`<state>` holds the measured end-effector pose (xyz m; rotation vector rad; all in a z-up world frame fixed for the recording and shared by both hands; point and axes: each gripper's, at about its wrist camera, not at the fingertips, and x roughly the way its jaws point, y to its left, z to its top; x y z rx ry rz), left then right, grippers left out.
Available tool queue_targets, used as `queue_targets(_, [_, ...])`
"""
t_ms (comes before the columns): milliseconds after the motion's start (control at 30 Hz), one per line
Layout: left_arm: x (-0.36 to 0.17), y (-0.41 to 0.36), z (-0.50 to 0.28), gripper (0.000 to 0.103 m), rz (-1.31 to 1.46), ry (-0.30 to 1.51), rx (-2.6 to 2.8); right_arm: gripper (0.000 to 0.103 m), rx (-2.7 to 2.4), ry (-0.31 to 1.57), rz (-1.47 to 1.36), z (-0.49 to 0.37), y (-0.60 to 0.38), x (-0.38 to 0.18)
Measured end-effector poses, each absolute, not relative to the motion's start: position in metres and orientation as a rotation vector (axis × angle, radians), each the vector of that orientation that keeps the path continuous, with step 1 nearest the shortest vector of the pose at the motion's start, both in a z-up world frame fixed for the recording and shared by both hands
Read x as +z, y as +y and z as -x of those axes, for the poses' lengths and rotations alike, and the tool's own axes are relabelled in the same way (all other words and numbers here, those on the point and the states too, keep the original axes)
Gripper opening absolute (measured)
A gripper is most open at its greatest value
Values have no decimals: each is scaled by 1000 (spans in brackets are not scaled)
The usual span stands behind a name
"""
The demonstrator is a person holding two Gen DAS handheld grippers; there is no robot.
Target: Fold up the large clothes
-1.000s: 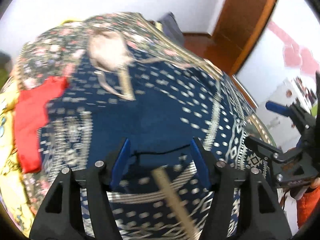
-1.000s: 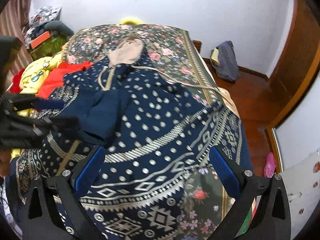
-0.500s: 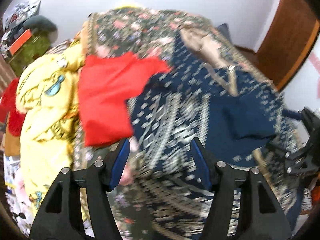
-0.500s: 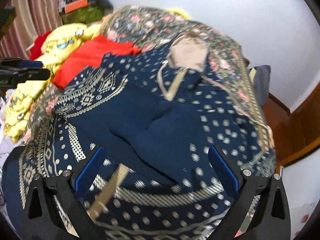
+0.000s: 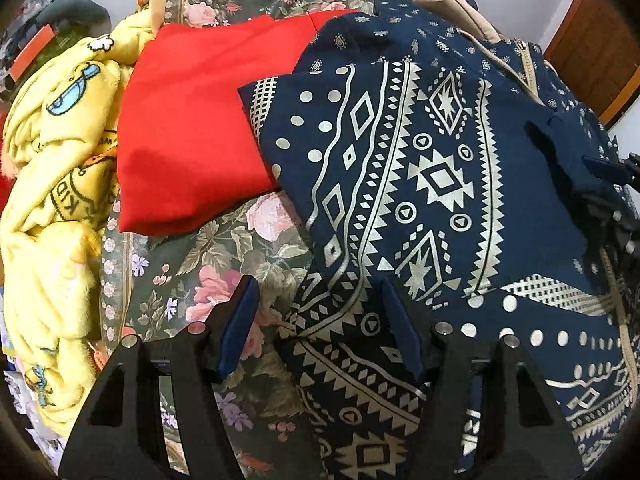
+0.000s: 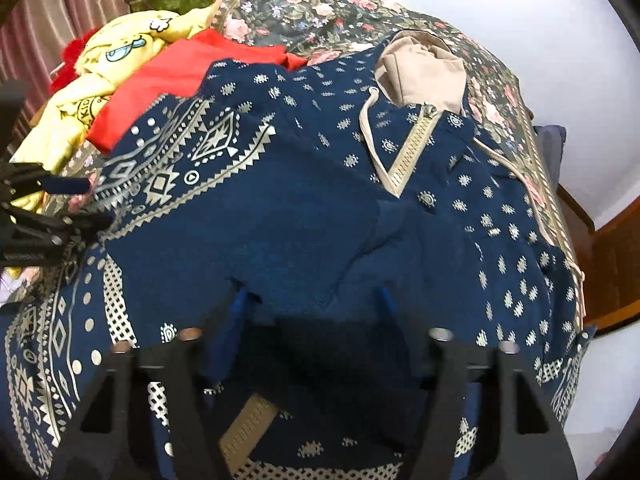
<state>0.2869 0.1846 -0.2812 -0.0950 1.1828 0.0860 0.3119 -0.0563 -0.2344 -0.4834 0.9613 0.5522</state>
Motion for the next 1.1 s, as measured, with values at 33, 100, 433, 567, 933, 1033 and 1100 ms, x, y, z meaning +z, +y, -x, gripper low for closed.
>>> queue_targets(33, [-281,184,-287,65,85,1177,92,37,547,955,485,-312,-55,-234])
queue_targets(100, [-281,182,-286,66,67,1171,98,19,531,941,482,-314,-55,-230])
queue_targets(433, [-278,173,-284,66,37,1174,142,11,450,820,257,-325,-124,-168])
queue_targets(567, [-277,169,-285,66,27,1174,158,11,384,794,196,-324,-165,-153])
queue_targets(933, [-279,179,-281,69,87,1187,183,11,288,925,93,-320,-241,-191])
queue_targets(1033, [-277,179,-281,68,76,1193,192,11,304,989,16,-323,-251,-203])
queue_targets(1100, [-272,176,-281,68,68,1189,196,12,331,1041,-55,-330,-253,-208])
